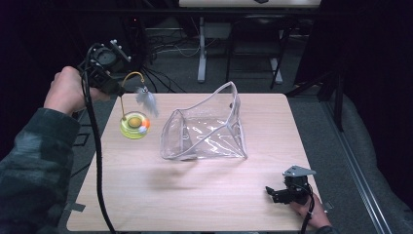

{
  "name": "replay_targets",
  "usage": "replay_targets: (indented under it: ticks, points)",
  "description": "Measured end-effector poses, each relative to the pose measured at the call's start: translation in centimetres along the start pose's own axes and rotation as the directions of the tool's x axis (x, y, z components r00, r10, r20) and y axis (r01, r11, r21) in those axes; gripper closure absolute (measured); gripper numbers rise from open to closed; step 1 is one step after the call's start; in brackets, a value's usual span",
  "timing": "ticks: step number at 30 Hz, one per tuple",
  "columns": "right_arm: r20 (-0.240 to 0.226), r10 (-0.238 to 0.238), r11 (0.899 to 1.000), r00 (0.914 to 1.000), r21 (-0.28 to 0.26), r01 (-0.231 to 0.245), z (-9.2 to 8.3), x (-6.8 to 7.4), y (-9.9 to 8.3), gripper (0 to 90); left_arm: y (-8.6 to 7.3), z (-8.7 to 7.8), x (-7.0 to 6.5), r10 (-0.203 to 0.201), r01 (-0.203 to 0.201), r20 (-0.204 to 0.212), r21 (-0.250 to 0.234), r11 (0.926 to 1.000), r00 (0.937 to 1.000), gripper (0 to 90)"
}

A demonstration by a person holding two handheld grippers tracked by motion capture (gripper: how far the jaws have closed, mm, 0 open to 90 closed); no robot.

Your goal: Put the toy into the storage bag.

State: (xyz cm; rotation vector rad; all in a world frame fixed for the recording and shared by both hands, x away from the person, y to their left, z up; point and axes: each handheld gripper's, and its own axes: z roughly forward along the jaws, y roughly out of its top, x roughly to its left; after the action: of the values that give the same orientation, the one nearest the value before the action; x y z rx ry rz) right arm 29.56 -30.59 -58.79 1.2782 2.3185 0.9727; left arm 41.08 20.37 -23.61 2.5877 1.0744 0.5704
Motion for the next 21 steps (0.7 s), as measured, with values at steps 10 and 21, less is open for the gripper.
replay_targets:
  ticks: [10,21]
  points:
    - [0.013,-0.010,1.000,0.9999,0.002,0.010,0.0,0.0,0.0,0.0,1.1,-0.2,-0.4,0.015,-0.015,0.001,-0.013,0.9998,0.9999,87.8]
    - [0.010,-0.009,1.000,0.9999,0.001,0.009,0.0,0.0,0.0,0.0,2.7,0.4,-0.9,0.037,-0.037,0.013,-0.014,0.9992,0.9992,87.8]
